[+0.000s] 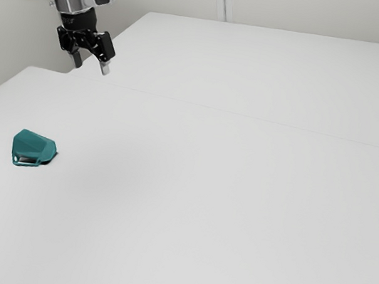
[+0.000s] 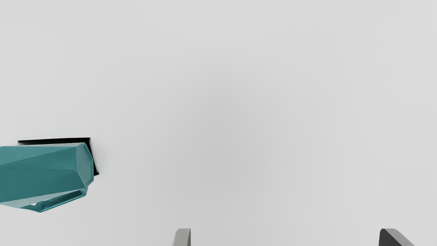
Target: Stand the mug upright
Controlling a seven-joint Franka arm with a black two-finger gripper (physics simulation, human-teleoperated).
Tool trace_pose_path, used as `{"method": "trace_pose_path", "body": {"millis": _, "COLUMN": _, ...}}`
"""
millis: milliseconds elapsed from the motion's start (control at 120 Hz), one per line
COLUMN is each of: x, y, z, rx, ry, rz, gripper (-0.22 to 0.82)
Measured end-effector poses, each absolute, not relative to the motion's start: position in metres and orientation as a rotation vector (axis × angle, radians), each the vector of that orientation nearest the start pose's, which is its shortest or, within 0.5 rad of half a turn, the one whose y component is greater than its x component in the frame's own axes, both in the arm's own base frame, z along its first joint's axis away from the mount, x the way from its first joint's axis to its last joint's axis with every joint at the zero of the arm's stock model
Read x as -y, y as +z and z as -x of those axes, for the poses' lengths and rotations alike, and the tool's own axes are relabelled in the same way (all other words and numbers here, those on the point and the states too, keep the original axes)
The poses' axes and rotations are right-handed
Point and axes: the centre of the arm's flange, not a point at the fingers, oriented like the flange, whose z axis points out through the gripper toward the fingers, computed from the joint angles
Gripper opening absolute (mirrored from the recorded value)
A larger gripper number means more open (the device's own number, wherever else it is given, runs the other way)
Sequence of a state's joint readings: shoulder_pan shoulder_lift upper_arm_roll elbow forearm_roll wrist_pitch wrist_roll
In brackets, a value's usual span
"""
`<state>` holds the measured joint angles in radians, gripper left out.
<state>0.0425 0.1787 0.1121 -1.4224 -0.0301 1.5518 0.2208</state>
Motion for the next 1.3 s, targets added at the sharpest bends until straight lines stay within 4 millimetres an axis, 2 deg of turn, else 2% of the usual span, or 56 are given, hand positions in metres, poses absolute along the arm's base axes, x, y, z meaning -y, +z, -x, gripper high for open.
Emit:
{"method": "trace_pose_path", "body": {"millis": 292, "x": -0.084, "y": 0.585, "z": -0.600, "rx": -0.080, "ry": 0.086, "rz": 3.160, "gripper": 0.60}}
{"method": "trace_pose_path", "body": {"millis": 342, "x": -0.092, "y": 0.586, "z": -0.598, "rx": -0.057, "ry": 0.082, "rz": 3.161, "gripper": 0.60}}
{"method": "trace_pose_path", "body": {"millis": 408, "x": -0.127, "y": 0.588, "z": -0.592, "rx": 0.026, "ry": 0.069, "rz": 3.198, "gripper": 0.60}}
{"method": "trace_pose_path", "body": {"millis": 533, "x": -0.223, "y": 0.585, "z": -0.565, "rx": 0.225, "ry": 0.013, "rz": 3.320, "gripper": 0.60}}
{"method": "trace_pose_path", "body": {"millis": 650, "x": -0.320, "y": 0.548, "z": -0.538, "rx": 0.396, "ry": 0.008, "rz": 3.443, "gripper": 0.60}}
{"method": "trace_pose_path", "body": {"millis": 742, "x": -0.375, "y": 0.524, "z": -0.527, "rx": 0.420, "ry": -0.022, "rz": 3.508, "gripper": 0.60}}
{"method": "trace_pose_path", "body": {"millis": 933, "x": -0.445, "y": 0.457, "z": -0.524, "rx": 0.276, "ry": -0.117, "rz": 3.675, "gripper": 0.60}}
{"method": "trace_pose_path", "body": {"millis": 1050, "x": -0.480, "y": 0.418, "z": -0.509, "rx": 0.236, "ry": -0.164, "rz": 3.733, "gripper": 0.60}}
{"method": "trace_pose_path", "body": {"millis": 1242, "x": -0.502, "y": 0.353, "z": -0.503, "rx": 0.146, "ry": -0.181, "rz": 3.798, "gripper": 0.60}}
{"method": "trace_pose_path", "body": {"millis": 1300, "x": -0.504, "y": 0.340, "z": -0.501, "rx": 0.122, "ry": -0.186, "rz": 3.811, "gripper": 0.60}}
